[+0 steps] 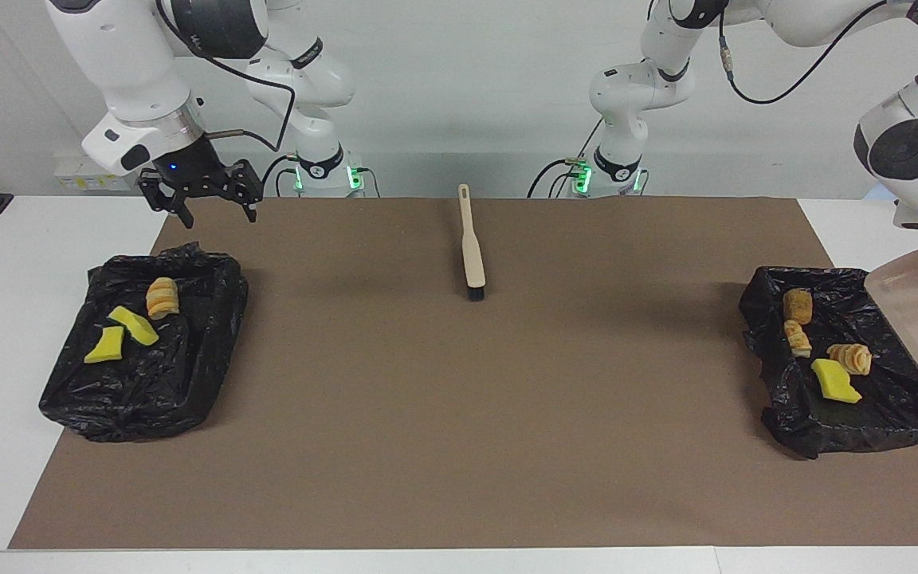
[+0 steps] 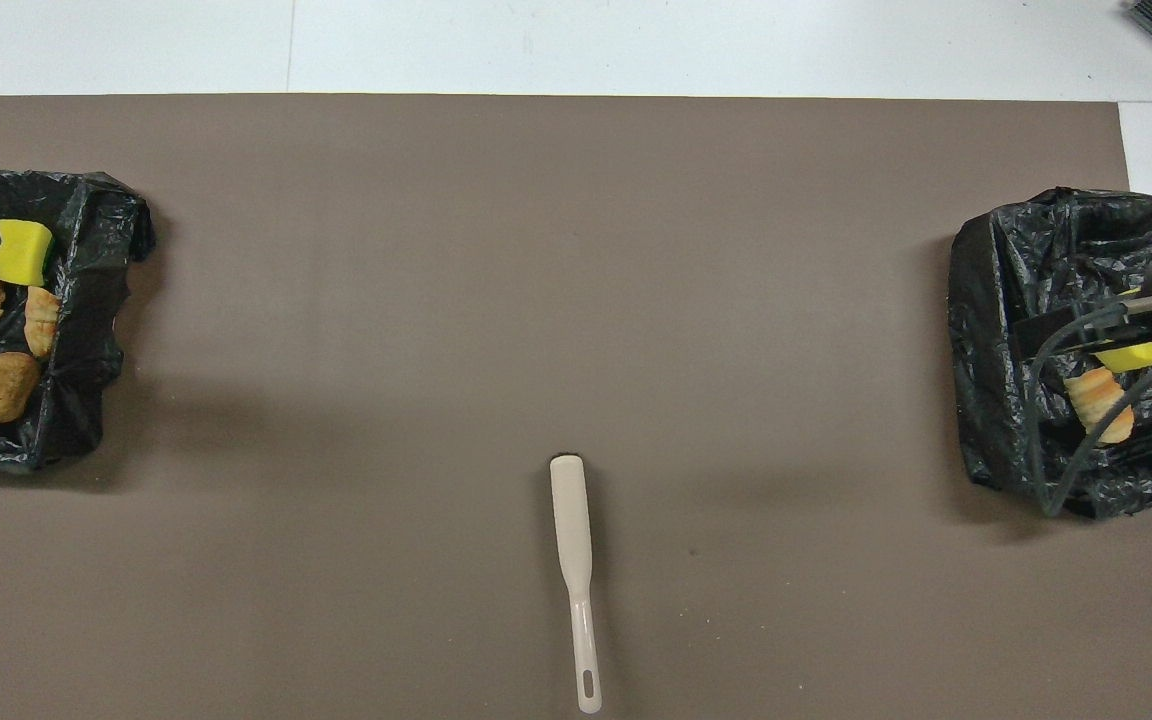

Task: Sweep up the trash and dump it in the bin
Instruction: 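Tip the dustpan into the bag with the left gripper while the right gripper withdraws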

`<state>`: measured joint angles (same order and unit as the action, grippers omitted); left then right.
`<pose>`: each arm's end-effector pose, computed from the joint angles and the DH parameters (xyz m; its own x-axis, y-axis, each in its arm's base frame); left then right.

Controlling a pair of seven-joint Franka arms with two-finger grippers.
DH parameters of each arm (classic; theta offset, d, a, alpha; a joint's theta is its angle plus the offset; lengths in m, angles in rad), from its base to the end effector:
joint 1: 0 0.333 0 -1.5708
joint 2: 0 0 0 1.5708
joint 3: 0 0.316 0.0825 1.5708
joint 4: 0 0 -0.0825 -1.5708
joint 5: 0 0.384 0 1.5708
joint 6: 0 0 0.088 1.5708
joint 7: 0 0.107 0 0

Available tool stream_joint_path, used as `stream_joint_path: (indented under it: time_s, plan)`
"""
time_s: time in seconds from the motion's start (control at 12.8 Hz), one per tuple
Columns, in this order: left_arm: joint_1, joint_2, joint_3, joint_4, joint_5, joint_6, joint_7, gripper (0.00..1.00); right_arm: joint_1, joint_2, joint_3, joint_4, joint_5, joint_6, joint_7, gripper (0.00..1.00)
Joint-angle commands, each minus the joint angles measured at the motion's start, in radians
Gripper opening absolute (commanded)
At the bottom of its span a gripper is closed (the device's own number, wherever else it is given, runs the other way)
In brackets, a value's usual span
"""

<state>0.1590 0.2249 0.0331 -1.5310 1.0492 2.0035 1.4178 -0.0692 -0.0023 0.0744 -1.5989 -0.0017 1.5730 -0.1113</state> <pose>0.6390 0.1751 0.5811 0.0875 -0.5348 -0.8405 -0.9811 0.0999 -0.1657 0.5532 0.0027 0.6127 0.9929 0.1162 -0.0237 0.1162 -0.9932 -0.0008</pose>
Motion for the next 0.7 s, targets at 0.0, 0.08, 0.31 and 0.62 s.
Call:
stream_joint_path:
  time_s: [0.0, 0.08, 0.31, 0.62]
  plan:
    - [-0.007, -0.012, 0.008, -0.008, -0.134, 0.038, -0.016, 0.0, -0.009, -0.002, 0.002, 0.002, -0.003, 0.01, 0.015, 1.0]
    - [-0.009, -0.01, 0.008, -0.008, -0.231, 0.038, -0.016, 0.0, -0.009, -0.002, 0.004, 0.002, -0.003, 0.01, 0.015, 1.0]
    - [-0.03, -0.013, 0.004, -0.033, -0.441, -0.015, -0.019, 0.0, -0.007, -0.002, 0.004, 0.002, -0.003, 0.012, 0.015, 1.0]
    - [-0.148, -0.013, 0.002, -0.076, -0.597, -0.127, -0.265, 0.0, -0.007, -0.002, 0.004, 0.002, -0.003, 0.01, 0.015, 1.0]
